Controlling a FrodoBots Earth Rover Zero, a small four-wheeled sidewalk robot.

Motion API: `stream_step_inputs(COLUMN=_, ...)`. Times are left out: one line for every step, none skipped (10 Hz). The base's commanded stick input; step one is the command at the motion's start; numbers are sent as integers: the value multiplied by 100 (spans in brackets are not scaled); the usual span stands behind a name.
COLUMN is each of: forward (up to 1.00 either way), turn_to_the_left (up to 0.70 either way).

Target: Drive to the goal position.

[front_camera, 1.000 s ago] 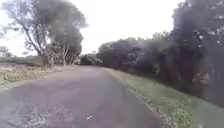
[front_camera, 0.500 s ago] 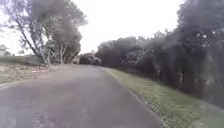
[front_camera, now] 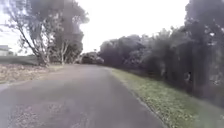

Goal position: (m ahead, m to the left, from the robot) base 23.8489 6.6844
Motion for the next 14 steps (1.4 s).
stream_step_inputs(forward=70, turn_to_the_left=35)
stream_step_inputs(forward=70, turn_to_the_left=35)
stream_step_inputs(forward=70, turn_to_the_left=35)
stream_step_inputs(forward=70, turn_to_the_left=35)
stream_step_inputs(forward=70, turn_to_the_left=35)
stream_step_inputs(forward=70, turn_to_the_left=35)
stream_step_inputs(forward=70, turn_to_the_left=35)
stream_step_inputs(forward=70, turn_to_the_left=21)
stream_step_inputs(forward=70, turn_to_the_left=0)
stream_step_inputs(forward=70, turn_to_the_left=0)
stream_step_inputs(forward=70, turn_to_the_left=0)
stream_step_inputs(forward=70, turn_to_the_left=0)
stream_step_inputs(forward=70, turn_to_the_left=0)
stream_step_inputs(forward=70, turn_to_the_left=0)
